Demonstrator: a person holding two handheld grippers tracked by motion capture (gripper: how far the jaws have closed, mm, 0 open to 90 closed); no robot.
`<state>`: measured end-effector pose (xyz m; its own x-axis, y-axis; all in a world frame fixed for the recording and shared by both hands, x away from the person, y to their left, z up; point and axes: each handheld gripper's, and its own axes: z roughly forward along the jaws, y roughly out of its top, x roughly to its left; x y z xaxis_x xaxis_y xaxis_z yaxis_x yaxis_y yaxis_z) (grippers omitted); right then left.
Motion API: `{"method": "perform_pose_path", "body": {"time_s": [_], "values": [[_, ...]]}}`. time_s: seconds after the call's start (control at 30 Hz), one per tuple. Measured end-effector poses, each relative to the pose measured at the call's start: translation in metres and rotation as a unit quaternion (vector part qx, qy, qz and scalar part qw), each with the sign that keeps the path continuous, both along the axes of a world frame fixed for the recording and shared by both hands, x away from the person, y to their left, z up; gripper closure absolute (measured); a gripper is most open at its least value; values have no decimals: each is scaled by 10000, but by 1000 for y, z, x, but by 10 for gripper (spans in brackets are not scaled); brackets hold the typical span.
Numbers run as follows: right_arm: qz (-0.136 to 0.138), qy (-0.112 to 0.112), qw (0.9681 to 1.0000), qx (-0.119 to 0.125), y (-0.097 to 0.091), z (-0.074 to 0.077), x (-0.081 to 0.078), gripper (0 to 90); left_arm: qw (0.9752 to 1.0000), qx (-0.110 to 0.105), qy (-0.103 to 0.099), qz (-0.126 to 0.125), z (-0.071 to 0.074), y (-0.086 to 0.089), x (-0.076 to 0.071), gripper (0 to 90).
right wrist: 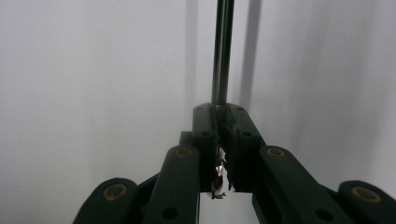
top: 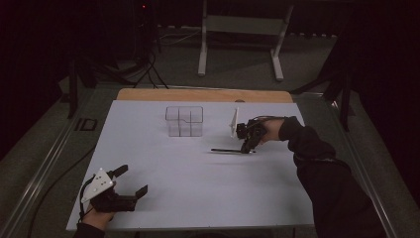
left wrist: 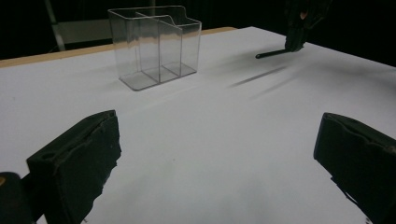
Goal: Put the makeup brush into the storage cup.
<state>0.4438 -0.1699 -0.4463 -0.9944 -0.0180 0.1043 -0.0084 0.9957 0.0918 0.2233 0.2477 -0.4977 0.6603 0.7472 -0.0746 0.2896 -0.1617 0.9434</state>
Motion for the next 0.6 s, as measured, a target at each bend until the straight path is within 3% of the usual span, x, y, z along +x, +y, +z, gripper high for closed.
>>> {"method": "perform_pose_path", "body": {"time_s": [0.03, 0.1, 0.13, 0.2, 0.27, 0.4, 0.47, 0.6], "values": [[-1, -14, 10000, 9, 0, 0, -1, 834, 10000, -9, 1, -22, 0, -1, 1, 19], [-443, 159, 9989, -34, -1, 1, -1, 834, 10000, 10, 9, -67, 0, -4, 2, 19], [-506, 126, 9986, -31, -1, 3, -3, 834, 10000, 15, 4, -80, 1, -5, 3, 19], [-318, 24, 9995, -5, -1, 4, -8, 833, 9999, 43, 30, -105, 1, -7, 5, 19], [-392, 28, 9992, 89, -2, 6, -11, 834, 9999, 50, 52, -133, 2, -10, 6, 19], [-265, 35, 9993, 244, -2, 9, -22, 834, 9997, 122, 92, -206, 6, -16, 10, 19], [-211, 5, 9994, 259, -3, 10, -27, 834, 9991, 70, 249, -321, 9, -22, 13, 19], [-144, 69, 9994, 302, -3, 14, -33, 835, 9968, 254, 569, -498, 18, -35, 22, 19]]}}
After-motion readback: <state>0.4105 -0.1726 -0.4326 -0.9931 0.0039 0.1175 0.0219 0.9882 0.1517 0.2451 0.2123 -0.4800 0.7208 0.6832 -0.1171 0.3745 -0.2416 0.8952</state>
